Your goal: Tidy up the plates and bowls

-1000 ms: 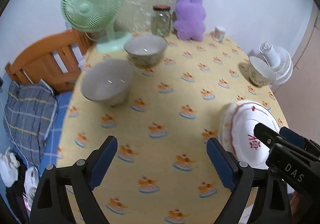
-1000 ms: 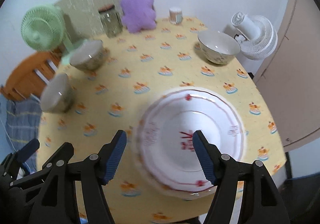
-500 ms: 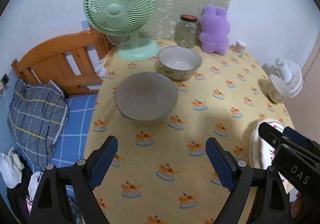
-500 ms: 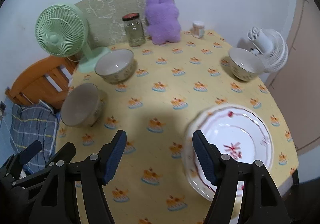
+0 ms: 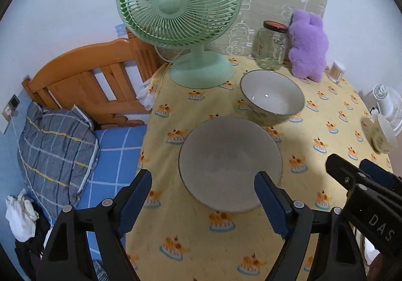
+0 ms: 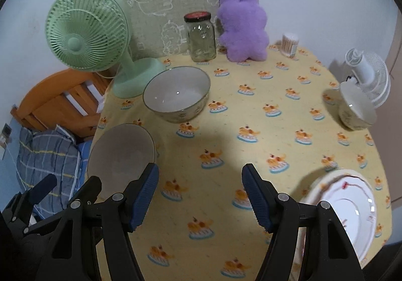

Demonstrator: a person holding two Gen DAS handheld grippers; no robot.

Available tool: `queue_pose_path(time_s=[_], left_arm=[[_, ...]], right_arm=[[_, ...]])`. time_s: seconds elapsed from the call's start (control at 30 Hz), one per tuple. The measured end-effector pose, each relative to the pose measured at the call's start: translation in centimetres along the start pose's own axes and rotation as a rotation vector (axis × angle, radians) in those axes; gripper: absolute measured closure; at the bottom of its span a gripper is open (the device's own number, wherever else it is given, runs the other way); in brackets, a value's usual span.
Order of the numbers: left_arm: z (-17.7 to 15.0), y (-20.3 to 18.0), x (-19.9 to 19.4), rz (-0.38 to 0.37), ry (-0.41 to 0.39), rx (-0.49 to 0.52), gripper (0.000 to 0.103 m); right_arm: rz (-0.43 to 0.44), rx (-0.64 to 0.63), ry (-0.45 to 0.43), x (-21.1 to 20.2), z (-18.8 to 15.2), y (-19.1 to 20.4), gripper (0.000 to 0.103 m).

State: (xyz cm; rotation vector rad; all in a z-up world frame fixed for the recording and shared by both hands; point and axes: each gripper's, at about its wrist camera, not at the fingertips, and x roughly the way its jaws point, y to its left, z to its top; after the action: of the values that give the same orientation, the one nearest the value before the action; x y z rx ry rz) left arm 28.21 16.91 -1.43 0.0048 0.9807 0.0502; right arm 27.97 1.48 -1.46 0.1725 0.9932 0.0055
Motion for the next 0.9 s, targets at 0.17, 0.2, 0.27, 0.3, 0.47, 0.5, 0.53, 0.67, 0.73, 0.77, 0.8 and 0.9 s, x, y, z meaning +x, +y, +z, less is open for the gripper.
queue_pose_path(time_s=[0.17, 0.2, 0.27, 0.3, 0.47, 0.5, 0.53, 0.67, 0.73, 0.77, 0.8, 0.9], left_arm=[[0.9, 0.5, 1.9, -0.002, 0.004, -0.005, 0.020], [1.0, 0.6, 2.2, -0.007, 0.002, 0.001, 0.020], [1.3, 0.7, 3.1, -0.010, 0.005, 0.018, 0.020], [1.4, 0.7, 3.5, -0.007, 0.006, 0.025, 0.020], [1.8, 1.0, 5.5, -0.003, 0.029, 0.014, 0.027], [1.8, 1.0, 5.8, 0.001, 0.035, 0.012, 0.032], [1.8, 1.0, 6.1, 0.003, 0.041, 0.012, 0.035], [1.7, 0.9, 7.1, -0.001, 0.061, 0.015, 0.046], [1.7, 1.0, 7.5, -0.002, 0.069, 0.012, 0.058], [1.7, 1.0, 7.6, -0.001, 0.072, 0.011, 0.060], [1.7, 1.0, 7.7, -0.001, 0.076, 0.010, 0.062], [1.6, 0.8, 7.9, 0.015, 0.078, 0.027, 0.067]], right_arm=[[0.008, -0.025, 0.000, 2.2, 1.2, 1.3, 0.031], [0.003, -0.032, -0.001, 2.7, 1.4, 1.6, 0.031], [0.006, -0.043, -0.002, 3.5, 1.8, 2.2, 0.031], [0.005, -0.049, 0.001, 4.0, 2.0, 2.5, 0.031], [-0.007, -0.078, 0.018, 6.2, 2.3, 3.7, 0.032], [-0.007, -0.080, 0.022, 6.4, 2.3, 3.8, 0.037], [-0.003, -0.083, 0.031, 6.8, 2.3, 4.0, 0.039], [0.007, -0.106, 0.054, 7.9, 2.2, 4.6, 0.055], [0.016, -0.119, 0.062, 8.2, 2.2, 5.1, 0.059], [0.022, -0.123, 0.066, 8.4, 2.2, 5.3, 0.062], [0.028, -0.128, 0.073, 8.5, 2.2, 5.5, 0.069], [0.040, -0.151, 0.087, 8.9, 2.1, 6.1, 0.078]])
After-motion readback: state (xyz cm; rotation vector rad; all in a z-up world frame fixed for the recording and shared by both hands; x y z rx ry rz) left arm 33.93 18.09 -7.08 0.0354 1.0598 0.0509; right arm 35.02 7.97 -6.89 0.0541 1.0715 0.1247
